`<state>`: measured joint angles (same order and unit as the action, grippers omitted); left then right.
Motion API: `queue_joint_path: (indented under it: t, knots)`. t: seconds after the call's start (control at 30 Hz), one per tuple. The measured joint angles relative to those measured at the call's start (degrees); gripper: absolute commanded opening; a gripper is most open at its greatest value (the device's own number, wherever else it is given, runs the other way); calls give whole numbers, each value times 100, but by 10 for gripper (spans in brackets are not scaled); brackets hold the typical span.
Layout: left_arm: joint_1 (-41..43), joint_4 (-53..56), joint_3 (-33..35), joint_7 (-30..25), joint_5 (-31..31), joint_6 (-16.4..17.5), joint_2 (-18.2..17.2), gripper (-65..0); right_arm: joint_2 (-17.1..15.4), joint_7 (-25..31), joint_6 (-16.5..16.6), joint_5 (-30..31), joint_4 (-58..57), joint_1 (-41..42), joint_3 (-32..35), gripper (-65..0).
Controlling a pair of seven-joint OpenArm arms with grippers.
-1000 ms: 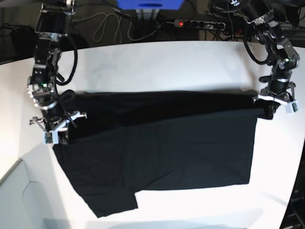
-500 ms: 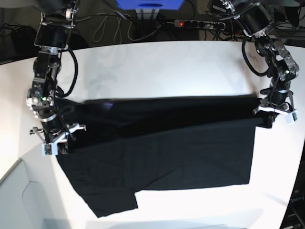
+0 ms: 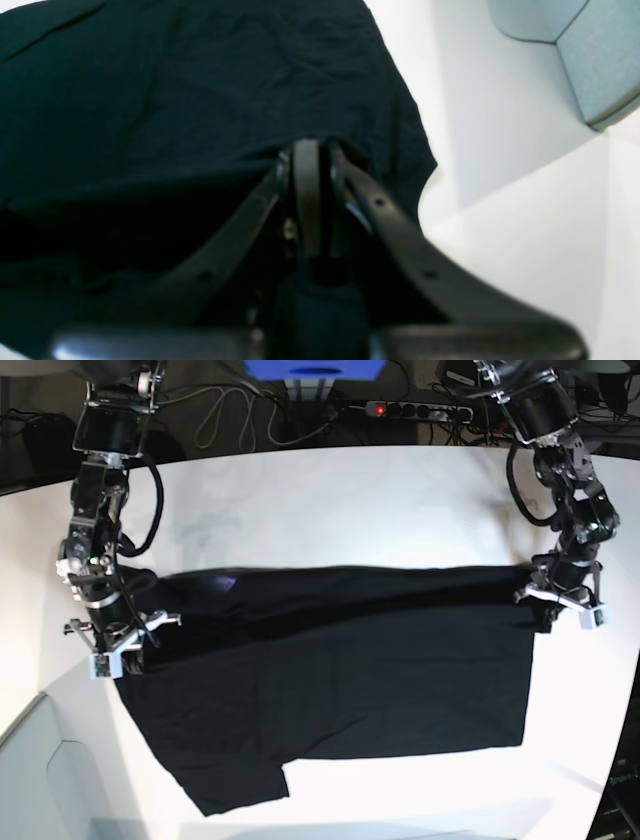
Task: Fold the T-shirt properly
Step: 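Lift the shirt with both grippers and pull it toward the robot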
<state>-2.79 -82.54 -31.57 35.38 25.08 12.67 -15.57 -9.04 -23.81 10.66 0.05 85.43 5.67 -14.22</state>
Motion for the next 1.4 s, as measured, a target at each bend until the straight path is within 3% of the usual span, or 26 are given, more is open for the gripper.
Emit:
queue_joint_path:
  t: [0.1, 0.2, 0.33, 0.43, 0.7, 0.97, 1.17, 1.33, 1.4]
  knots:
    - [-63, -26, 7, -59, 20, 0, -11, -465, 0, -264, 0, 0, 0, -33, 0, -606]
    - [-37, -35, 28, 9, 35, 31, -81, -297, -2, -815, 0, -4, 0, -31, 0, -477]
    - [-26, -72, 15, -11, 37, 42, -140, -204, -2, -813, 0, -2, 17, -17, 0, -325]
    - [92, -184, 0, -59, 70, 50, -136, -203, -20, -807, 0, 2, 96, -59, -9, -282]
    - [756, -234, -275, -87, 372, 52, 13, -201, -127, -772, -2, -4, 778, -483, -48, -282]
    - [671, 420, -457, -90, 431, 42, 50, -200, -149, -800, 0, 0, 1344, -1110, -48, -275]
    - [435, 1082, -437, -603, 437, 68, 55, -202, -339, -815, 2, 11, 1598, -1401, -114, -275]
    - [378, 1174, -446, -603, 470, 85, 22, -206, -358, -815, 0, 0, 1722, -1589, -643, -274]
    - [372, 1174, -328, -625, 470, 68, 33, -237, -363, -809, 0, 13, 1727, -1622, -765, -274]
